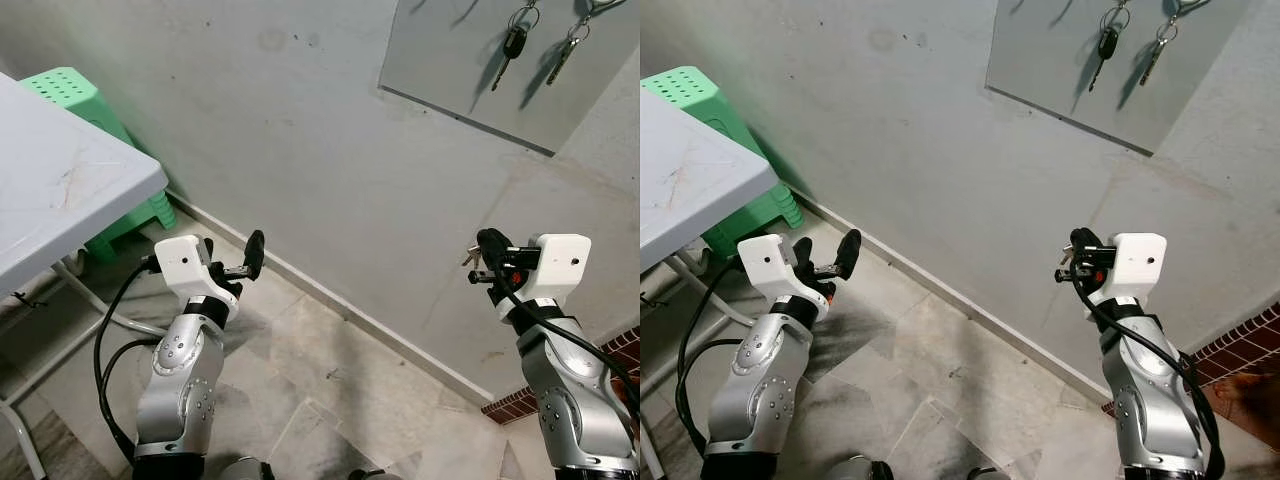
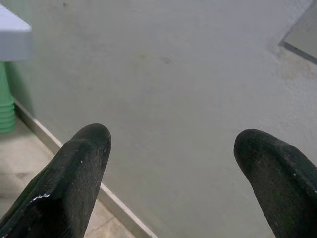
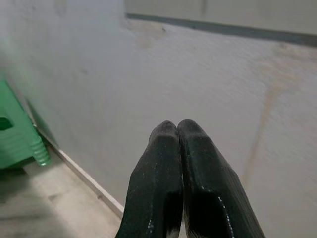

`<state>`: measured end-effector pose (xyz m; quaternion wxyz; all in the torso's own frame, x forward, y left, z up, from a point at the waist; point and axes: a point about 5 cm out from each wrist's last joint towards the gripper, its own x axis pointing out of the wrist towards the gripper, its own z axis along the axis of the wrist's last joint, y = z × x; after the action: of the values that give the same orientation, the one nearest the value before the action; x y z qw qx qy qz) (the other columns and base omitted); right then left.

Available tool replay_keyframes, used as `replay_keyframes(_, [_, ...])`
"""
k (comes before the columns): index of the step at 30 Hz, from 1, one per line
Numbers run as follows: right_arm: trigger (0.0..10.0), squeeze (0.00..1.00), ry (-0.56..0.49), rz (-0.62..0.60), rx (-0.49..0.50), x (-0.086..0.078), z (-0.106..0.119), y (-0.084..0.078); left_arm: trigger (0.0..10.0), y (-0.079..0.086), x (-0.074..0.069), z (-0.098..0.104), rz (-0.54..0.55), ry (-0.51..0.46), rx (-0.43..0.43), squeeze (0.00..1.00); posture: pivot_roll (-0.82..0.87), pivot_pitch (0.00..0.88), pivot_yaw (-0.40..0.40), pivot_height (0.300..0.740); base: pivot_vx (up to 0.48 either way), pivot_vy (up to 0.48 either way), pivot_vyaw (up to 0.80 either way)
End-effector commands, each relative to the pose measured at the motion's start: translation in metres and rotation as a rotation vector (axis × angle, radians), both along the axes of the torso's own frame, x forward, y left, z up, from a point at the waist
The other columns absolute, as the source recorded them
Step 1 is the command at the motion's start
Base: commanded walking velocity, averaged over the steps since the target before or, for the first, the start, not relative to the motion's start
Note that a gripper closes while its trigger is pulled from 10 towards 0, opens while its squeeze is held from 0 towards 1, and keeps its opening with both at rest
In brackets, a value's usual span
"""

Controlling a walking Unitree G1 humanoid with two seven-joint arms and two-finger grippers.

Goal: Hang keys on a hook

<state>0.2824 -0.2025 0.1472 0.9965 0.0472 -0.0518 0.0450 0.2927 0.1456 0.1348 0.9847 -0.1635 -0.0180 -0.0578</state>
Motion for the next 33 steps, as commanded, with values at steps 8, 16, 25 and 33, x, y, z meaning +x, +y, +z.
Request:
replay_keyframes(8, [10.0,0.0,-0.029,0.01,-0.005,-0.0002,0.0057,0.0004,10.0,-0.0001,-0.0005,-0.0011,-0.002,0.004,-0.003,0.0,-0.05,0.127,-0.04,0.74,0.0,0.0,0.0])
replay_keyframes(16, [10.0,0.0,-0.033,0.009,-0.008,0.0,0.0068,-0.0006,10.0,-0.0004,-0.0001,-0.0013,-0.003,0.008,-0.009,0.0,-0.05,0.131,-0.042,0.74,0.0,0.0,0.0])
replay_keyframes(25, [10.0,0.0,-0.032,0.007,-0.008,-0.0005,0.0065,-0.0004,10.0,0.0003,-0.0004,-0.002,-0.002,0.015,-0.006,0.0,-0.04,0.139,-0.041,0.74,0.0,0.0,0.0])
replay_keyframes(33, [10.0,0.0,-0.031,0.006,-0.006,-0.0008,0.006,-0.0004,10.0,0.0005,-0.0005,-0.003,-0.003,0.025,-0.003,0.0,-0.04,0.144,-0.039,0.74,0.0,0.031,0.0])
